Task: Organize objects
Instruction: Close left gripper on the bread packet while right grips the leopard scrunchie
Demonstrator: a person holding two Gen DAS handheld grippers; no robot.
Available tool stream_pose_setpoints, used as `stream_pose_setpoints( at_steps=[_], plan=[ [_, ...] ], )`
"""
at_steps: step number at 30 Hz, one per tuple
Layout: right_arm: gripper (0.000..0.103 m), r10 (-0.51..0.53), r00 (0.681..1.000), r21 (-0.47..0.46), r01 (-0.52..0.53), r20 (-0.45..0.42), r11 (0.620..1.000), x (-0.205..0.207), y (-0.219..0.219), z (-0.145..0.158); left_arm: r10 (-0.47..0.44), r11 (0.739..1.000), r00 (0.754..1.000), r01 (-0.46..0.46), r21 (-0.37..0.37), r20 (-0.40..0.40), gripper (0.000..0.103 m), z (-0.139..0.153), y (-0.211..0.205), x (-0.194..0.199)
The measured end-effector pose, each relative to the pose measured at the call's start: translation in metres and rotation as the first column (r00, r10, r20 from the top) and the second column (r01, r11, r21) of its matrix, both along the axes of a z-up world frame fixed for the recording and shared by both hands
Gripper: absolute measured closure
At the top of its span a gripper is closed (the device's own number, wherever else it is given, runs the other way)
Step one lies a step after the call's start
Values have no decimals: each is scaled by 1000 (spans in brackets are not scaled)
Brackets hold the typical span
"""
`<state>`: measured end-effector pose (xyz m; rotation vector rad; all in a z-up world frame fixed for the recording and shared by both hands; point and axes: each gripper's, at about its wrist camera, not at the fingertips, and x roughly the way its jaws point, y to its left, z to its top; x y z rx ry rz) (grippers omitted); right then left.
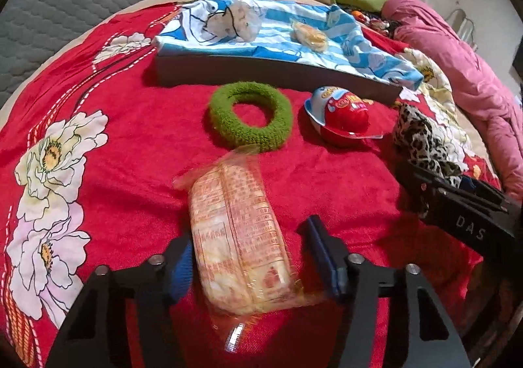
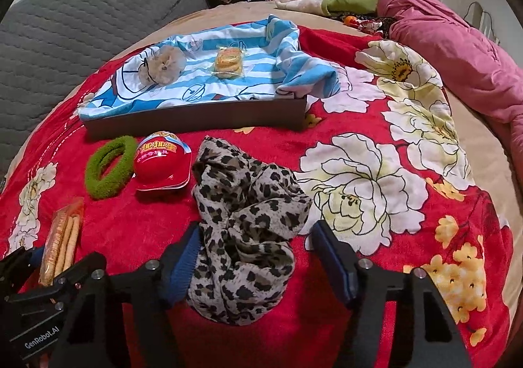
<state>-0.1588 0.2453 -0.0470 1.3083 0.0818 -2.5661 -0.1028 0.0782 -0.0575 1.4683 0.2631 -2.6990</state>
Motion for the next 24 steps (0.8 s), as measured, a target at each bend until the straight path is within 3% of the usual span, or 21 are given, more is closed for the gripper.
stream_pose_setpoints(
  at_steps=[2, 6, 17, 24],
  plan=[
    [40, 1, 1000, -8, -1, 2, 1000, 0, 0, 0, -9, 1000, 1000, 9, 1, 3, 56, 1, 0, 0],
    [42, 2, 1000, -17, -2, 1, 1000, -1, 1, 1, -21, 1000, 1000, 21, 3, 2, 59, 3, 1, 2],
    [72, 12, 1000, -40, -13, -22, 999, 2, 3, 5, -28, 999, 999, 29, 14, -24, 62, 9, 3, 7],
    [78, 20, 999, -60, -23, -49, 998, 9, 5, 15, -26, 999, 998, 27, 23, -57, 62, 19, 2, 11]
  ],
)
